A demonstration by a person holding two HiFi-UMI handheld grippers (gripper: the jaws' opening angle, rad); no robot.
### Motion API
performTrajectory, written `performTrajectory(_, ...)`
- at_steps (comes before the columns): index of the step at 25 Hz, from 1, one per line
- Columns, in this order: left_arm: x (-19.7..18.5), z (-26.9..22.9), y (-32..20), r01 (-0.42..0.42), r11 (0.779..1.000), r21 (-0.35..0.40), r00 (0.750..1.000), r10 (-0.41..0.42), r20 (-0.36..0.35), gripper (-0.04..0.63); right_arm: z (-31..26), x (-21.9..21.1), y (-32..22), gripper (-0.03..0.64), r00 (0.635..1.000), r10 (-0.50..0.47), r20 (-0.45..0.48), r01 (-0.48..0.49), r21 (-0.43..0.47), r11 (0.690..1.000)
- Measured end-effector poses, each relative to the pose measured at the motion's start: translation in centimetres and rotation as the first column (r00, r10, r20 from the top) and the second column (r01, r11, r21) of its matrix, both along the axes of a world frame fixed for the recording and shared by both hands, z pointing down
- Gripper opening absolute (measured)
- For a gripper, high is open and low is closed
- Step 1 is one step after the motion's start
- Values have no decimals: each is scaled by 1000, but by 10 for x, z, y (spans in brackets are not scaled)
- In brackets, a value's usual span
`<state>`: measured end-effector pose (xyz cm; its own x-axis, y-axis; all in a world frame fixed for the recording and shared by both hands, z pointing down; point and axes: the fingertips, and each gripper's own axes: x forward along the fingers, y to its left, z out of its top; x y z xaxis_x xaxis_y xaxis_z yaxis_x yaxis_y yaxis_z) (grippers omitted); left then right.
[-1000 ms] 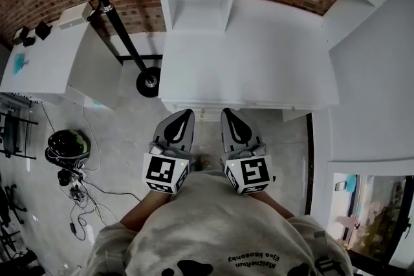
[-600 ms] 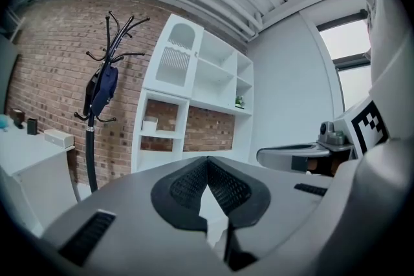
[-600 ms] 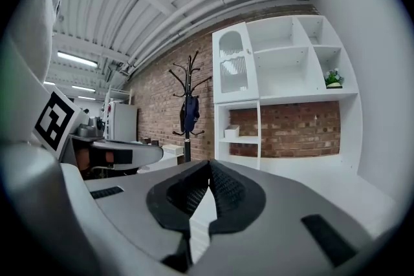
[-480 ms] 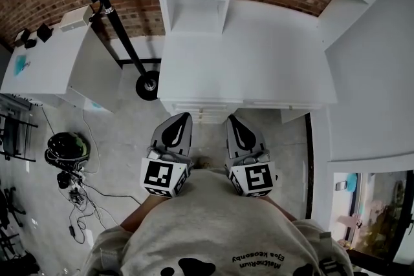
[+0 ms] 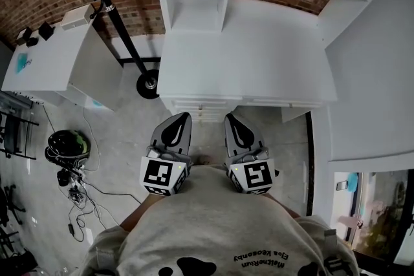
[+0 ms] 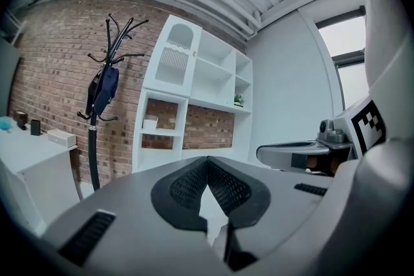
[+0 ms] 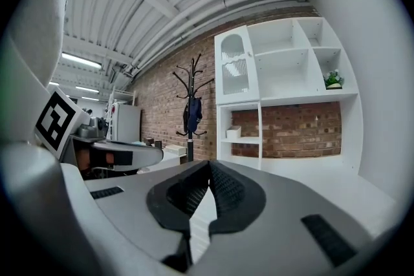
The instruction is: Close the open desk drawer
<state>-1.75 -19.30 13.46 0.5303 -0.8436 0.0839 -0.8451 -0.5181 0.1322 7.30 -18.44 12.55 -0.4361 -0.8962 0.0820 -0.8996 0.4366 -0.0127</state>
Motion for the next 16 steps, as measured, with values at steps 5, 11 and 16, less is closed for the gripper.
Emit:
performTrajectory(5,6,-1,1,-5,1000,9,1000,5,12,18,2,1,-2,31,1000,-18,3,18,-7,1000)
performTrajectory(11,17,1,-4,-1,1000,8,1000,1,12,18,5,10,-9,31,1000,-31,-1,31,-14,999)
performTrajectory(16,25,6,-3,4,1000,7,1000,-4,4,18,9,18,-10,31,999,-37,-3,37,-14,999)
